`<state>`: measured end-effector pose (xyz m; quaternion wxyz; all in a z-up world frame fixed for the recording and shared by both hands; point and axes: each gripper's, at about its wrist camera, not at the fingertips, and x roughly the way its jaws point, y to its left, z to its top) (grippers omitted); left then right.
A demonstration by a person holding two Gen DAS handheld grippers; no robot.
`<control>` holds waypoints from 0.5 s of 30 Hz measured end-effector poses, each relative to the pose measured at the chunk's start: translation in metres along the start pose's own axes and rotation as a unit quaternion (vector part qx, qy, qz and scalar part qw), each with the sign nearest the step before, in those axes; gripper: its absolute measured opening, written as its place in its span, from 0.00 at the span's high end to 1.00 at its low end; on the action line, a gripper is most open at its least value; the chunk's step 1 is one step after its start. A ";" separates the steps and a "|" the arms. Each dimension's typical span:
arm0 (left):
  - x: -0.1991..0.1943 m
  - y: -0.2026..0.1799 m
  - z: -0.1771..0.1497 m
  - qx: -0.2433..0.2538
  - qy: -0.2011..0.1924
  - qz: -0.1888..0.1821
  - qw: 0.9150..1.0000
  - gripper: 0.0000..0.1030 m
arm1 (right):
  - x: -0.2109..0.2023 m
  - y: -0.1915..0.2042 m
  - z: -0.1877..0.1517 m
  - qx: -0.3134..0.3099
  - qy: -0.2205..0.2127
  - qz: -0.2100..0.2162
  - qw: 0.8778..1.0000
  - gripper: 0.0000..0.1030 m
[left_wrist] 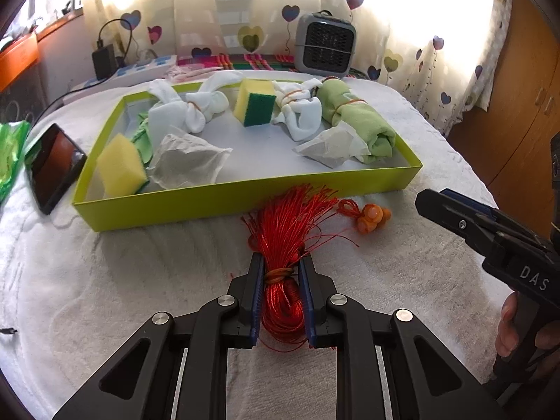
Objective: Organize soft objects
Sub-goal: 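Close right tool on the small orange toy while left tool holds the red tassel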
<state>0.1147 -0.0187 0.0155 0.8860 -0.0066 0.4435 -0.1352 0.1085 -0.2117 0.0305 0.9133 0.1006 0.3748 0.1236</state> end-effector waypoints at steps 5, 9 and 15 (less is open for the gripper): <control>-0.010 0.013 -0.004 -0.018 -0.011 0.012 1.000 0.83 | 0.006 0.011 -0.002 -0.020 0.012 0.004 1.000 0.44; -0.014 0.026 -0.007 -0.035 -0.014 0.017 0.999 0.83 | 0.014 0.020 -0.003 -0.035 0.025 0.007 0.999 0.44; -0.015 0.038 -0.010 -0.051 -0.014 0.021 0.998 0.83 | 0.026 0.030 -0.004 -0.050 0.043 0.008 0.998 0.44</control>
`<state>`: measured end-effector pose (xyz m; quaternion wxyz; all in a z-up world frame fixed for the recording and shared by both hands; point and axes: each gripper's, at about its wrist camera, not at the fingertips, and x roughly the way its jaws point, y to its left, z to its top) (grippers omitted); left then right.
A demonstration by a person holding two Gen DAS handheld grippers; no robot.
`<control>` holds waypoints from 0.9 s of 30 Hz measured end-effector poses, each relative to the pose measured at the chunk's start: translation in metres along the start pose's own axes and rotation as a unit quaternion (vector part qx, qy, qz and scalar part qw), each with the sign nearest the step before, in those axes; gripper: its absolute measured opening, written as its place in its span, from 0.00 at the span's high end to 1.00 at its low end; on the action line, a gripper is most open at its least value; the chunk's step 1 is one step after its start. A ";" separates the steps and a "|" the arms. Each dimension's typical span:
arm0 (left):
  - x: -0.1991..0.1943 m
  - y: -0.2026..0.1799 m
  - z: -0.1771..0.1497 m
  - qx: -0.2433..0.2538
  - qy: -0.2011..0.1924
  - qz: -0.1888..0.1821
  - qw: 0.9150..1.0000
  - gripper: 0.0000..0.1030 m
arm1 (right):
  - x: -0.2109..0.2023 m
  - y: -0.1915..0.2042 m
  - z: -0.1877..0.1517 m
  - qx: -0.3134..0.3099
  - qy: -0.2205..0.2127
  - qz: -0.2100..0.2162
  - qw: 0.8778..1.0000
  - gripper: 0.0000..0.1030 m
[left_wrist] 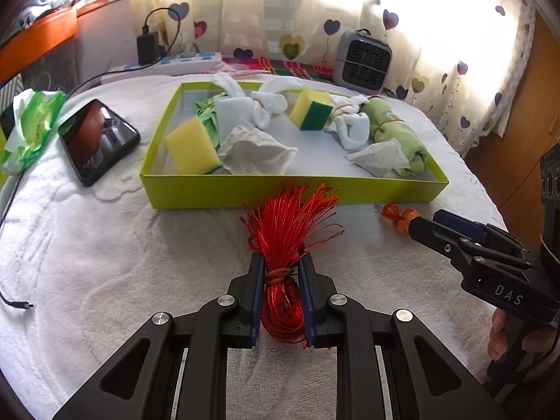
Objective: Organize soft objects
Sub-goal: 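Close right tool on the small orange toy while left tool holds the red tassel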
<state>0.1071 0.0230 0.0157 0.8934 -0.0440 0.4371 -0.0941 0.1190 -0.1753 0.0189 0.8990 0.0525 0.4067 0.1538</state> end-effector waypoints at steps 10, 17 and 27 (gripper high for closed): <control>0.004 0.008 -0.002 -0.009 0.003 -0.001 1.000 0.83 | 0.016 0.010 0.003 -0.019 0.022 -0.023 0.999 0.44; 0.004 0.008 -0.002 -0.010 0.002 -0.002 1.000 0.83 | 0.018 0.014 0.004 -0.026 0.021 -0.036 0.999 0.44; 0.004 0.008 -0.003 -0.009 0.002 -0.001 1.000 0.82 | 0.018 0.011 0.005 -0.022 0.019 -0.045 0.999 0.53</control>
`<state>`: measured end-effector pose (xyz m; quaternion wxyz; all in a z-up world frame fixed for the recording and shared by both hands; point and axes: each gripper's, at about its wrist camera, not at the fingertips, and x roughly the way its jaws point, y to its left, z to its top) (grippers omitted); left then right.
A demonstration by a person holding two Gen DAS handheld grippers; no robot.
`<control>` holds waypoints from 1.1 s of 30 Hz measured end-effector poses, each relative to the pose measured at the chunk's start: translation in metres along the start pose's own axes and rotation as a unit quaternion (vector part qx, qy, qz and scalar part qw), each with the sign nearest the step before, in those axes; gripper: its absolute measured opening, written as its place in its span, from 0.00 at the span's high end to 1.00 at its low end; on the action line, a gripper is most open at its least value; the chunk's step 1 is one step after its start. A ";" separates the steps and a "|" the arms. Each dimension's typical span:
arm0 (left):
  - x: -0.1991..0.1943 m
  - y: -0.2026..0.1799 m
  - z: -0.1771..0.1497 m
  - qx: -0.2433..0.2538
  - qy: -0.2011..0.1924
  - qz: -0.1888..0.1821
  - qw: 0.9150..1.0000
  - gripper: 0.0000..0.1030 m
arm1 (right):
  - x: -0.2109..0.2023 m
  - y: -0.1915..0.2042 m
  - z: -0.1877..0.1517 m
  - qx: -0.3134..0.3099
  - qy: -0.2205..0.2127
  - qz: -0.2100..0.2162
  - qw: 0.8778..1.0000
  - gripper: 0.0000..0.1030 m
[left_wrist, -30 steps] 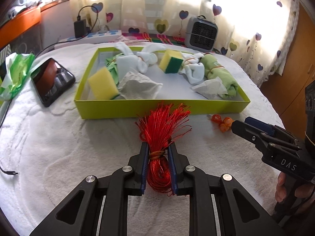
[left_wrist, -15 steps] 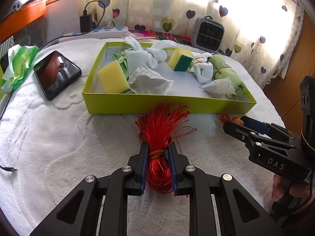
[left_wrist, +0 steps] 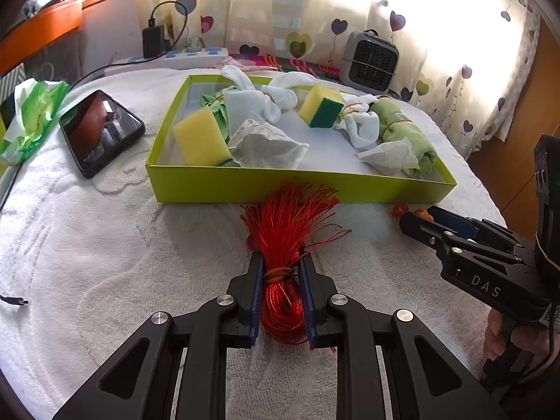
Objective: Organize soft objects
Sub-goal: 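Close right tool on the small orange toy while left tool holds the red tassel, then carry red tassel with left tool while right tool carries orange toy into box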
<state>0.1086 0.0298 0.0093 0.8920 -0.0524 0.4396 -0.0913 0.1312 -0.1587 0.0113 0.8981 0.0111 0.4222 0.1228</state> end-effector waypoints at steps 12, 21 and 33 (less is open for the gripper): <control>0.000 -0.001 -0.001 0.001 -0.001 0.000 1.000 0.82 | -0.004 -0.003 -0.003 0.005 -0.004 0.001 1.000 0.73; 0.000 0.000 -0.001 0.001 -0.001 0.001 1.000 0.82 | -0.006 -0.004 -0.004 0.008 -0.006 0.006 1.000 0.73; 0.000 -0.002 -0.002 0.002 -0.001 0.002 1.000 0.82 | -0.009 -0.003 -0.007 0.009 -0.009 0.014 1.000 0.73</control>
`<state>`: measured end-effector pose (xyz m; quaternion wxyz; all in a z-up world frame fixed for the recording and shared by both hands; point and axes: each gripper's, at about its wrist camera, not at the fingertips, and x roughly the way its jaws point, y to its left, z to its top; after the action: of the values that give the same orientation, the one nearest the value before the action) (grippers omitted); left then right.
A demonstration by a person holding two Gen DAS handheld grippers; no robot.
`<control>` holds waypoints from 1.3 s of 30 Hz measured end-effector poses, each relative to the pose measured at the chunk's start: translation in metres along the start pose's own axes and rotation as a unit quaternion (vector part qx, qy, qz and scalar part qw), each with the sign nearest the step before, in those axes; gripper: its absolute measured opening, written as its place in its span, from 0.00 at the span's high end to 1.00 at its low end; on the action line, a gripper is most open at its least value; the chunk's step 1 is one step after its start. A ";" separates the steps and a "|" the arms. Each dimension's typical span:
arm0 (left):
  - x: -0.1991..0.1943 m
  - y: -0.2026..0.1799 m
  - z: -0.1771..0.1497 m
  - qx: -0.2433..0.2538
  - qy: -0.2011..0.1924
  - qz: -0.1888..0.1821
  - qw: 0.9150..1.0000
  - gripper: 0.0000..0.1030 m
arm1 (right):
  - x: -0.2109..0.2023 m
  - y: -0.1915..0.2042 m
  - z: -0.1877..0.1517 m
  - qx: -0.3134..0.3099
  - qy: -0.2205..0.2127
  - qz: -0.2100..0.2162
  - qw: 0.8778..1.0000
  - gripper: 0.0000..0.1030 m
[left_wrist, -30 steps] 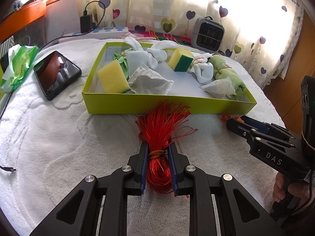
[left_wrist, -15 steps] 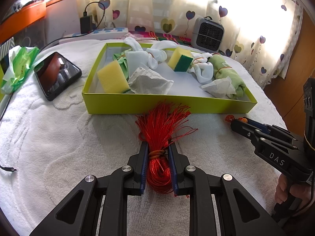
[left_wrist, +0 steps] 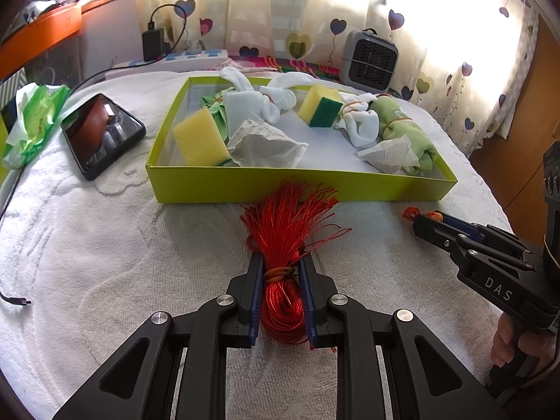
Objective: Organize soft objects
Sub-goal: 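Carry red tassel with left tool while right tool carries orange toy into box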
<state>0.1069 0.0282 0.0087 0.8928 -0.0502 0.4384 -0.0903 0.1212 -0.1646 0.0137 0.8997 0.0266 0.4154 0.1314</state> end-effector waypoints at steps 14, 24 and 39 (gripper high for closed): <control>-0.004 0.000 0.001 0.002 -0.003 -0.002 1.000 0.82 | -0.006 0.001 -0.002 0.002 -0.006 0.013 1.000 0.74; -0.023 -0.008 0.006 0.011 -0.026 -0.003 1.000 0.82 | -0.017 0.007 -0.001 0.001 -0.022 0.028 0.999 0.74; -0.045 -0.014 0.025 0.025 -0.056 -0.008 0.998 0.82 | -0.036 0.016 0.014 -0.010 -0.056 0.040 0.998 0.74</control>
<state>0.0982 0.0241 0.0611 0.9163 -0.0368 0.3846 -0.1052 0.1056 -0.1574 0.0524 0.9159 0.0411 0.3615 0.1697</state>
